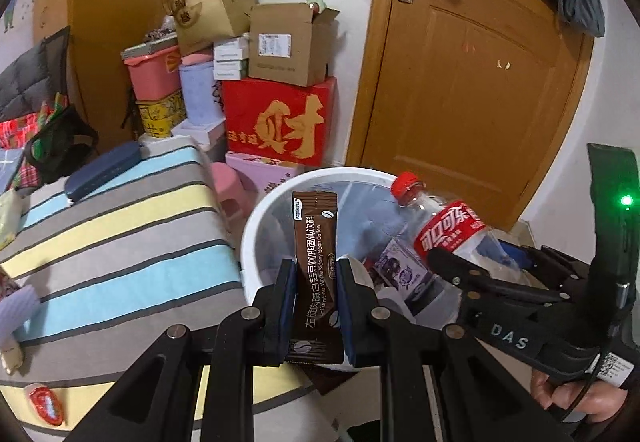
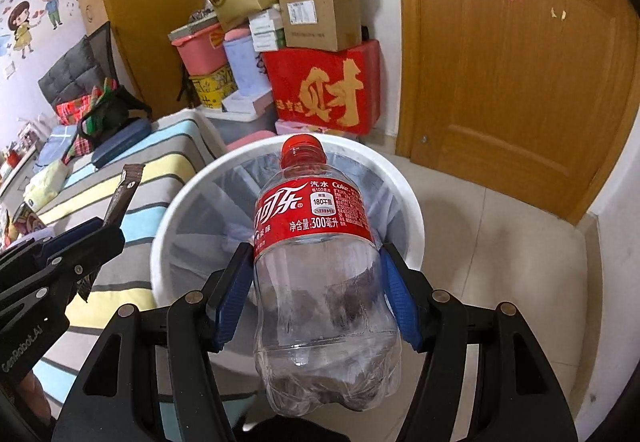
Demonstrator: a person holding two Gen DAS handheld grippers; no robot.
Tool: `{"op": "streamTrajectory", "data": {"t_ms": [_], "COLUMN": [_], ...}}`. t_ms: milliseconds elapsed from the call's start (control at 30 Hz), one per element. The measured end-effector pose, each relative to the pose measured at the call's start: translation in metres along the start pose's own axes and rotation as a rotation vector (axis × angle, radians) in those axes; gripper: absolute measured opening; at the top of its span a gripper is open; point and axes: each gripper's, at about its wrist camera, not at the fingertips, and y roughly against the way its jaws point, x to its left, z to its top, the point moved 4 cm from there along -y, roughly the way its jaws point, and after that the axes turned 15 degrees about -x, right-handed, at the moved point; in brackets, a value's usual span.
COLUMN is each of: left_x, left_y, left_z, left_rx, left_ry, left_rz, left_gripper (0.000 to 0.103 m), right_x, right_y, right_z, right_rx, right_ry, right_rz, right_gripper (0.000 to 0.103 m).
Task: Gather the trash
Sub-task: 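Open both tools to drop the bottle and sachet into the bin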
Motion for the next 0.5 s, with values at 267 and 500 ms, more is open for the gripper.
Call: {"op": "streamTrajectory", "data": {"t_ms": [267, 500], "left_x": [0.0, 0.002], "left_y": [-0.017, -0.008], "left_z": [-0.002, 0.001], "left_rx": [0.026, 0.001], "left_ry": [0.013, -0.003], "left_rz": [0.002, 0.013], "left_gripper": [0.021, 0.048], "right_x": [-0.006, -0.006], "right_y": [-0.011, -0.008], "right_z": [-0.002, -0.001], "right_rx": [0.014, 0.006], "right_ry": [0.041, 0.05], "right_rz": [-0.027, -0.025], "right_gripper": [0.065, 0.066]}}
